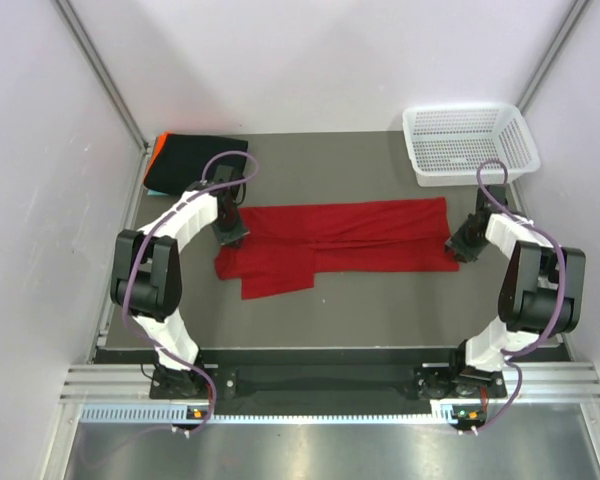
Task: Fold and stack the t-shirts
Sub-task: Fold the tshirt
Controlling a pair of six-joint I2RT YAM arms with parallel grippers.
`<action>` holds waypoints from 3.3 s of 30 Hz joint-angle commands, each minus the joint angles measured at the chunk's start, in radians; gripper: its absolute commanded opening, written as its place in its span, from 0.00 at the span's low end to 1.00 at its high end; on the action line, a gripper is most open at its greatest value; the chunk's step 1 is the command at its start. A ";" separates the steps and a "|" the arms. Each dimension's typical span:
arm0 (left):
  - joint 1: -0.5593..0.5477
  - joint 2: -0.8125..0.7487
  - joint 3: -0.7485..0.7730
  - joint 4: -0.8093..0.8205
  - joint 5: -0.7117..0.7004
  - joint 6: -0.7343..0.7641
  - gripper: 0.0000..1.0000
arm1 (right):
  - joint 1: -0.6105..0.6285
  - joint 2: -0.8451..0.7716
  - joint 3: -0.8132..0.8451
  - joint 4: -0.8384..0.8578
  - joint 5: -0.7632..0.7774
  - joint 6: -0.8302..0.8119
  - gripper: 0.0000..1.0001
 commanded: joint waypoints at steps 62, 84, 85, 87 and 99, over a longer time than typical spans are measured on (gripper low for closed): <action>-0.003 -0.210 -0.357 0.184 -0.253 -0.096 0.00 | -0.005 -0.187 -0.173 0.103 0.034 0.032 0.00; -0.029 -0.314 -0.281 0.009 -0.254 -0.025 0.37 | -0.003 -0.288 -0.168 -0.009 -0.020 -0.090 0.33; -0.035 -0.340 -0.286 0.006 -0.247 -0.016 0.38 | -0.003 -0.320 -0.168 -0.009 -0.034 -0.092 0.35; -0.040 -0.358 -0.304 0.006 -0.176 -0.015 0.38 | 0.000 -0.352 -0.167 0.006 -0.076 -0.096 0.40; -0.043 -0.455 -0.530 0.158 0.137 -0.067 0.35 | 0.515 -0.471 -0.226 0.311 -0.088 0.158 0.53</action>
